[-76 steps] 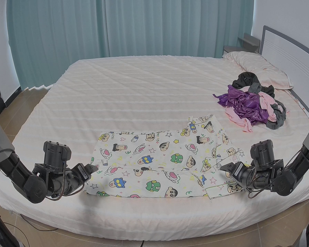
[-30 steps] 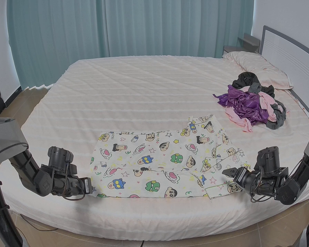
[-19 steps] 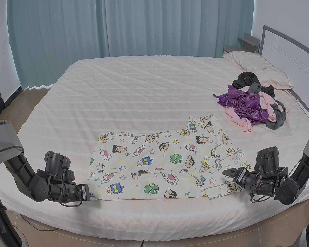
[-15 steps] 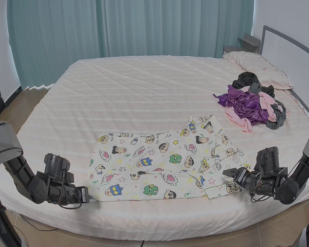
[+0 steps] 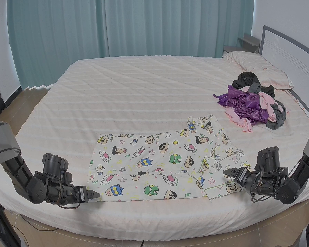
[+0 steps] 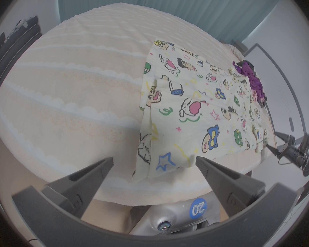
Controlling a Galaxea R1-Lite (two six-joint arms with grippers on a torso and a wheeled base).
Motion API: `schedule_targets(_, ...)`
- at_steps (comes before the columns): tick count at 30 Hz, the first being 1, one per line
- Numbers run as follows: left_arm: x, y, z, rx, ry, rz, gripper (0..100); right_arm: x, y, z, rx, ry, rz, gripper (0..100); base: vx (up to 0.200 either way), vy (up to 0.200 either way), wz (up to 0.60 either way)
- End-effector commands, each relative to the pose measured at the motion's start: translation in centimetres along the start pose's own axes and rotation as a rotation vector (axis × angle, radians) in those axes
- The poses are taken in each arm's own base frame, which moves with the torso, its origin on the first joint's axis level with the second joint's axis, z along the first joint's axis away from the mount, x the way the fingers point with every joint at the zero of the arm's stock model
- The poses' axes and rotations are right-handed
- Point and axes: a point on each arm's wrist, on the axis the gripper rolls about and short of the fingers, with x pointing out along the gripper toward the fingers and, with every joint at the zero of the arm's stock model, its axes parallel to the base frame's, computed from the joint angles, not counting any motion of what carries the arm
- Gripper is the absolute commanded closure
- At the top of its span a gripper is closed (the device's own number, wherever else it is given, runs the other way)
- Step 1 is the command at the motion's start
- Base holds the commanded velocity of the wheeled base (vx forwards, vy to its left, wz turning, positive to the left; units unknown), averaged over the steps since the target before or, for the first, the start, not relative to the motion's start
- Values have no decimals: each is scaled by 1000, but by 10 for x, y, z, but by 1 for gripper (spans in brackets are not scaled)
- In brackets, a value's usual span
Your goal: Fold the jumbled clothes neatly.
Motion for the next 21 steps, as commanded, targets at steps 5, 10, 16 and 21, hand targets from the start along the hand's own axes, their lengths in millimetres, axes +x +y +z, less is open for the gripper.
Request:
schedule_targets(5, -29, -6, 13, -114, -116, -57, 0, -29, 6, 11, 5, -70, 62, 0, 0, 0, 0)
schedule_targets(10, -48, -10, 16, -162, -181, -81, 0, -43, 2, 16, -19, -104, 73, 0, 0, 0, 0)
schedule_targets(16, -65, -17, 24, -306, -239, -134, 0, -41, -1, 17, -19, -98, 57, 0, 0, 0, 0)
schedule_targets(21, -67, -18, 25, -327, -239, -144, 0, -39, -4, 14, -21, -84, 49, 0, 200, 0, 0)
